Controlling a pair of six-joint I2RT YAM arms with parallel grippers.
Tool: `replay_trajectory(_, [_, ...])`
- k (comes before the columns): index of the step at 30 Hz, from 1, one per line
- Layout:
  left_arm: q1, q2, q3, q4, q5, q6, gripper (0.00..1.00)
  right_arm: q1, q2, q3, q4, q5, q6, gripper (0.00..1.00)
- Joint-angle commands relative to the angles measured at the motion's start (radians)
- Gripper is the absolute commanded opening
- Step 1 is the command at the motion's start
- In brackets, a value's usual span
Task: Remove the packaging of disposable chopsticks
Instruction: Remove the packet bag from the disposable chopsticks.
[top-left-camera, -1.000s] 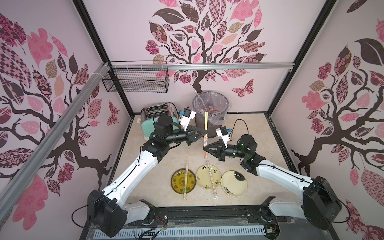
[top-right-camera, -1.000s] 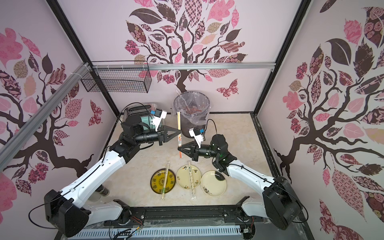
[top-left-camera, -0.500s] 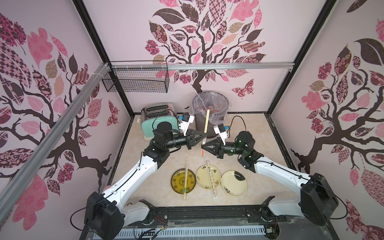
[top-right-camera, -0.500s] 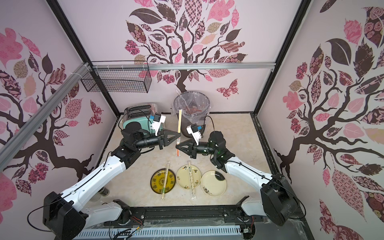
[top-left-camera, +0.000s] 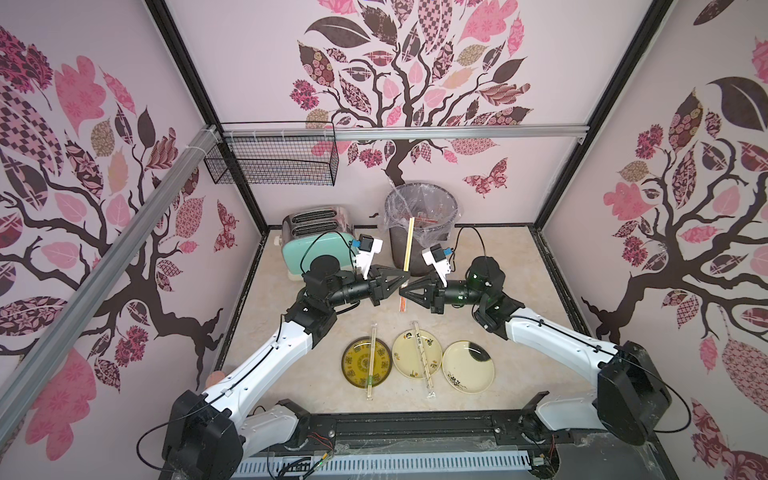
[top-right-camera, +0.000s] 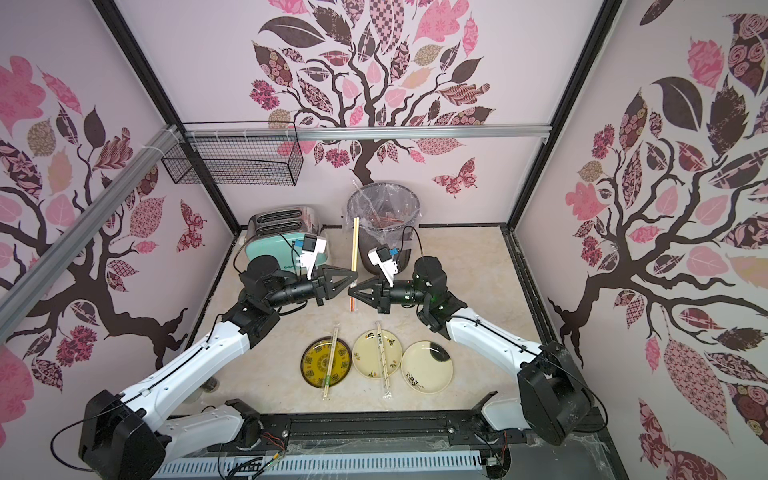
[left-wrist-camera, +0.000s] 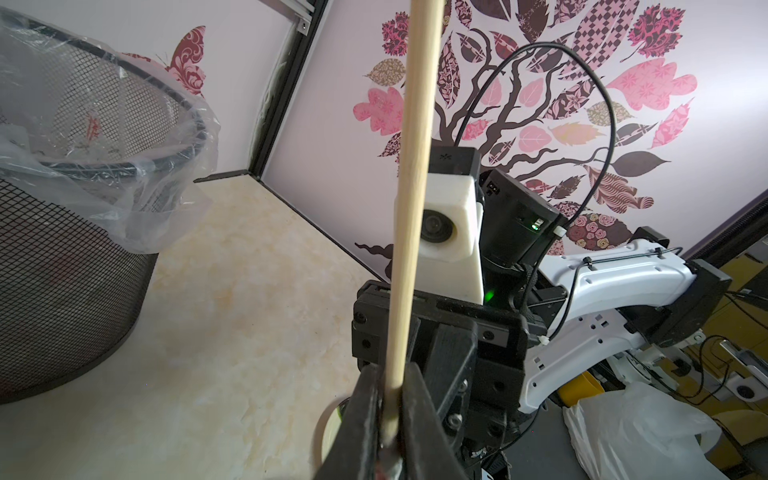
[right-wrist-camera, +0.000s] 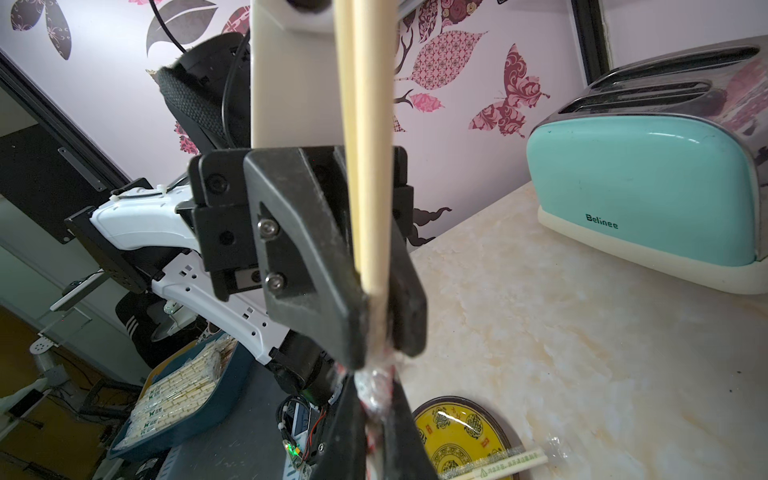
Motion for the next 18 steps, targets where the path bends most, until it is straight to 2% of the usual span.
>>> replay_trajectory(1, [-0.033,0.016,-0.064,-0.138,0.088,-0.022,0.15,-0.004,-0.014,0.119,0.132,0.043,-0.023,0.00])
replay_trajectory(7, [-0.034,-0.003,-0.074,-0.141,0.098,-0.026,0.19,-0.004,0.003,0.145,0.103,0.035,-0.034,0.00])
replay_trajectory(12, [-0.025,-0.024,0.014,-0.202,-0.003,0.004,0.22,-0.003,0.010,0.124,0.053,0.023,-0.062,0.00])
replay_trajectory(16, [0.035,-0.009,0.127,-0.240,0.009,0.024,0.50,-0.003,0.001,0.078,0.025,0.024,-0.075,0.00])
replay_trajectory(18, [0.076,0.008,0.172,-0.246,0.042,0.018,0.56,-0.001,-0.002,0.059,0.023,0.022,-0.075,0.00])
